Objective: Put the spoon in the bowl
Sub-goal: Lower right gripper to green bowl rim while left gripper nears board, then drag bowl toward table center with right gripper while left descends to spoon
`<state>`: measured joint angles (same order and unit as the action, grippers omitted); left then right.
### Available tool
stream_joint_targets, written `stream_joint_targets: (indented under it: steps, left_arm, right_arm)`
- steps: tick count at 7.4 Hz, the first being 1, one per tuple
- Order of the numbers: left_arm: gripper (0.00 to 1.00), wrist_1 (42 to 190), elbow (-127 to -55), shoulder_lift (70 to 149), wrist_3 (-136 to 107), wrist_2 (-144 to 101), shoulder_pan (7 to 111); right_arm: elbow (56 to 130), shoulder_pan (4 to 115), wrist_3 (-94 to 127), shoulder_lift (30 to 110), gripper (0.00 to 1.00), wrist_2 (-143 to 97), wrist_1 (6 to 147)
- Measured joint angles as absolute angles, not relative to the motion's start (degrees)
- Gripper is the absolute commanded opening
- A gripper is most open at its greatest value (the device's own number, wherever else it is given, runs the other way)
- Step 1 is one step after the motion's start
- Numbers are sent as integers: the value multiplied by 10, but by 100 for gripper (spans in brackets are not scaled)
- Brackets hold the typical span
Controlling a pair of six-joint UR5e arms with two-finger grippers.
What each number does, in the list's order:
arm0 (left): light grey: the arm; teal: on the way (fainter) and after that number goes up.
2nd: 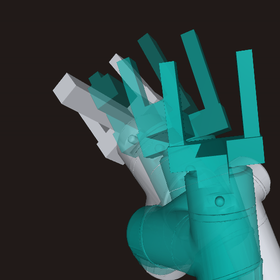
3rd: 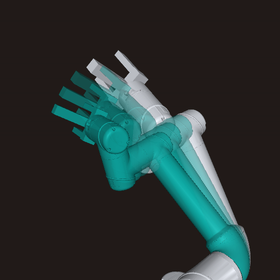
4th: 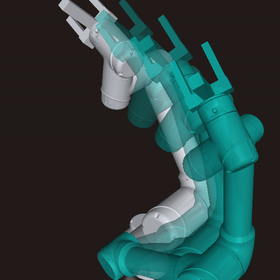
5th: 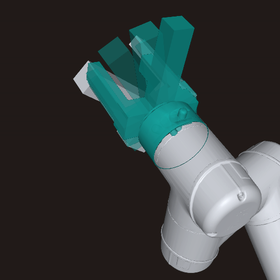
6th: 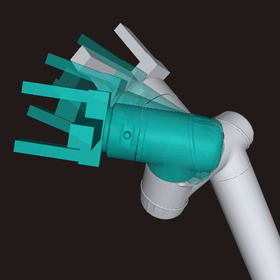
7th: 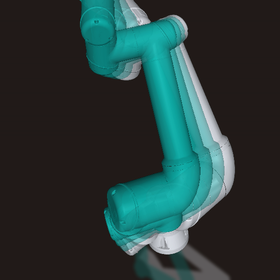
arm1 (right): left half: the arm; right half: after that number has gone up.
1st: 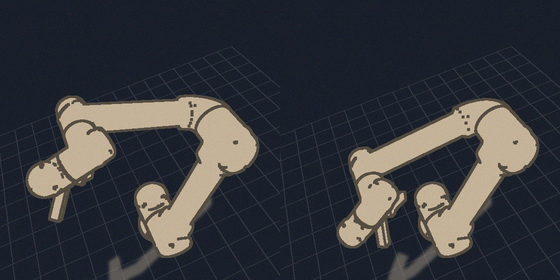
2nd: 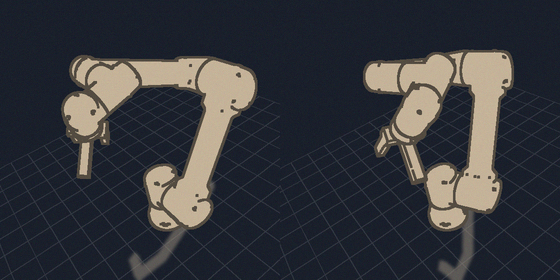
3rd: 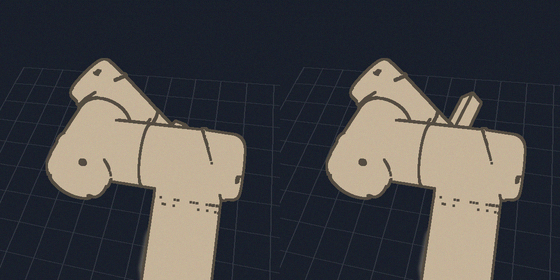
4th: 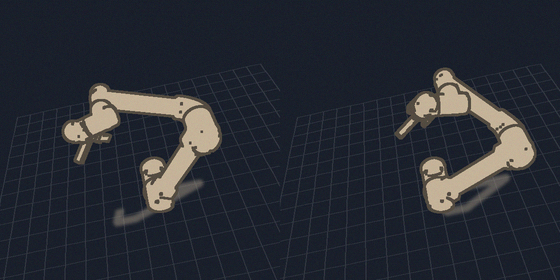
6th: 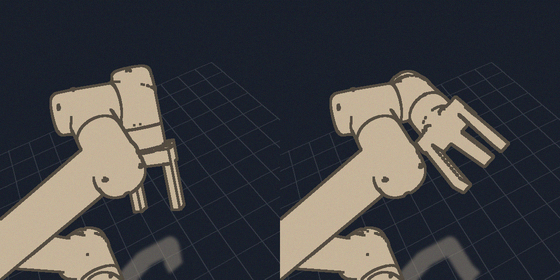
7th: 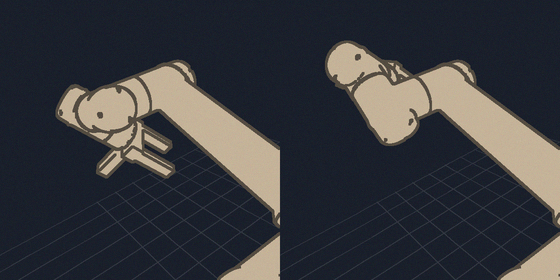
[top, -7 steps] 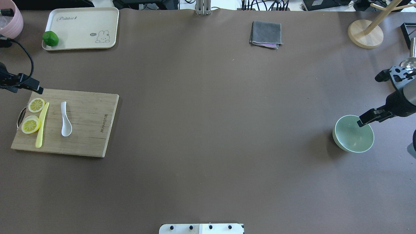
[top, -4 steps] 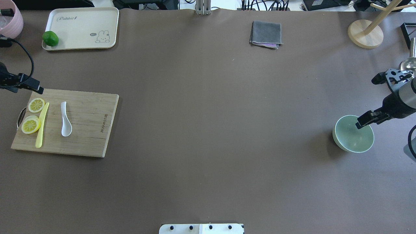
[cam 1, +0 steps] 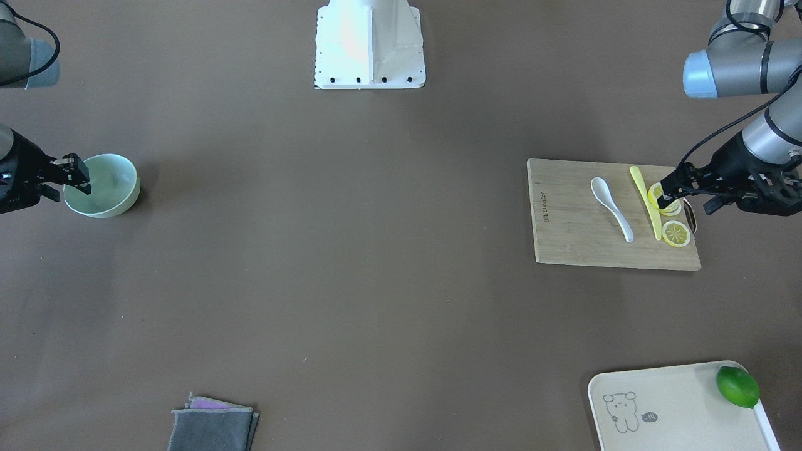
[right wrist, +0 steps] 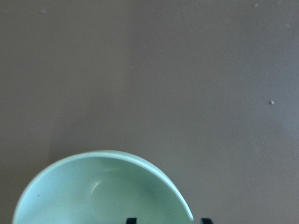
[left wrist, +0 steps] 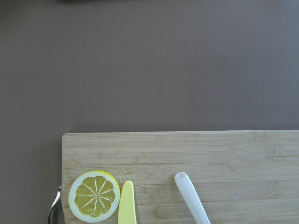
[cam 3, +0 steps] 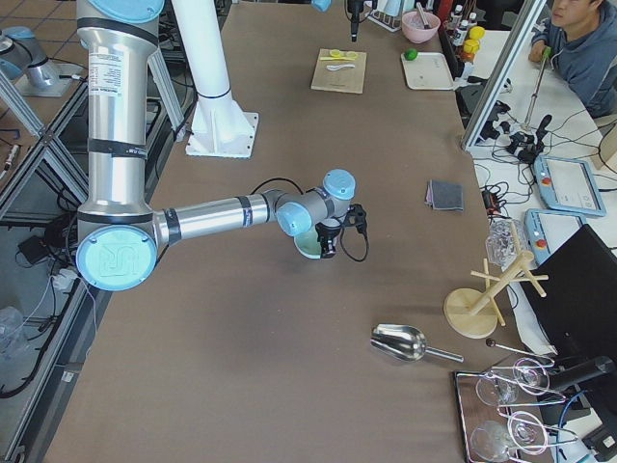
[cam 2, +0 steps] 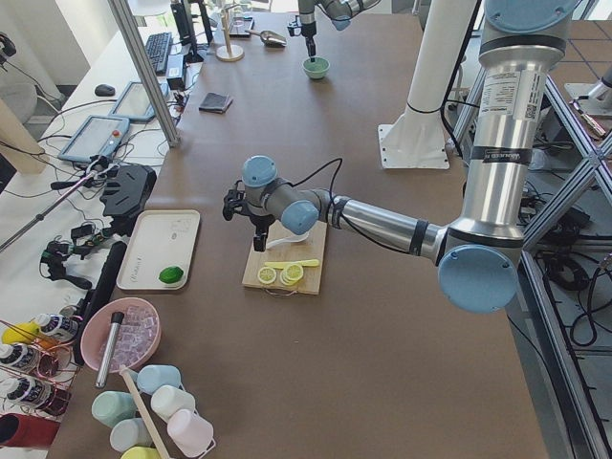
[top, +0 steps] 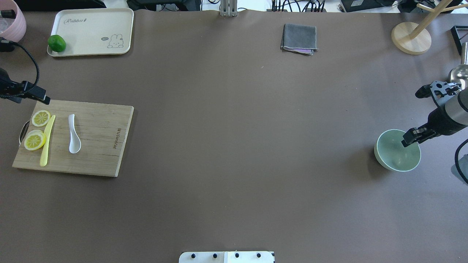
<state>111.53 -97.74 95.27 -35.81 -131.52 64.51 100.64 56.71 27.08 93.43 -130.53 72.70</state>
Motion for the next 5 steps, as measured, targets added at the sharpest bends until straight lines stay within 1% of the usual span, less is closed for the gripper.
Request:
stream_joint_targets:
  steps: [1, 2, 5]
  left_arm:
    - [98, 1115, -977, 954, -359, -1315, 645]
    - [98, 1115, -977, 955, -359, -1315, 645]
    - [97, 1115, -973, 958, -365, -1316, 645]
  right_arm:
    - [1002, 567, 271, 934, 8, -1304, 726]
    - [999, 566, 271, 934, 0, -1304, 725]
    - [1002, 566, 278, 925, 0, -1307, 726]
